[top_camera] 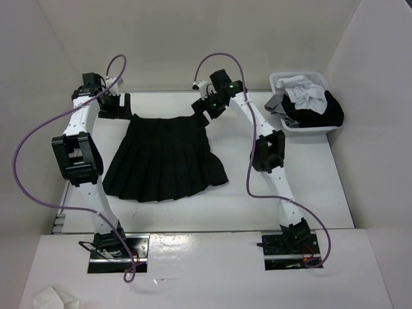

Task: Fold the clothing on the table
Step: Flatten the skirt out, then fold the skirt

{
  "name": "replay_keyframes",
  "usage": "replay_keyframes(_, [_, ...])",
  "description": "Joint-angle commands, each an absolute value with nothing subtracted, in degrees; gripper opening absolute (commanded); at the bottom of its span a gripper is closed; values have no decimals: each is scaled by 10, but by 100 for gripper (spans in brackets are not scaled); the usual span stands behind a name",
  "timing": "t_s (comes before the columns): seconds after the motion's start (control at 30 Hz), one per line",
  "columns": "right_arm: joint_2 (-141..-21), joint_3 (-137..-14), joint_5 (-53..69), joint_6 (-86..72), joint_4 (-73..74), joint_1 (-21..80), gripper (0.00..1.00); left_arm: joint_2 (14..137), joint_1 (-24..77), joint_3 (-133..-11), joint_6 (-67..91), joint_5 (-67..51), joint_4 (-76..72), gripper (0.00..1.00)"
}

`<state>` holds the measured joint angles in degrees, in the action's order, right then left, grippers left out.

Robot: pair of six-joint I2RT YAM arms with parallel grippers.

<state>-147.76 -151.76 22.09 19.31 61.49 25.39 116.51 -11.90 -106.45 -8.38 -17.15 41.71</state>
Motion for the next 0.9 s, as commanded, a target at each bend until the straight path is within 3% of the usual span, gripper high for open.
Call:
replay_keyframes(0.0, [-1496,-1559,293,197,642,233,92,1208,-120,-1093,-70,-218,404,96])
replay_keyframes(0.33, [-1553,-1595,341,207,661,228,90,1269,-108,-1121,-76,-140,398,94])
replay_keyframes(0.87, [-1629,-1682,406,191,655,228,90,1334,-108,-1186,-65,-159,397,94])
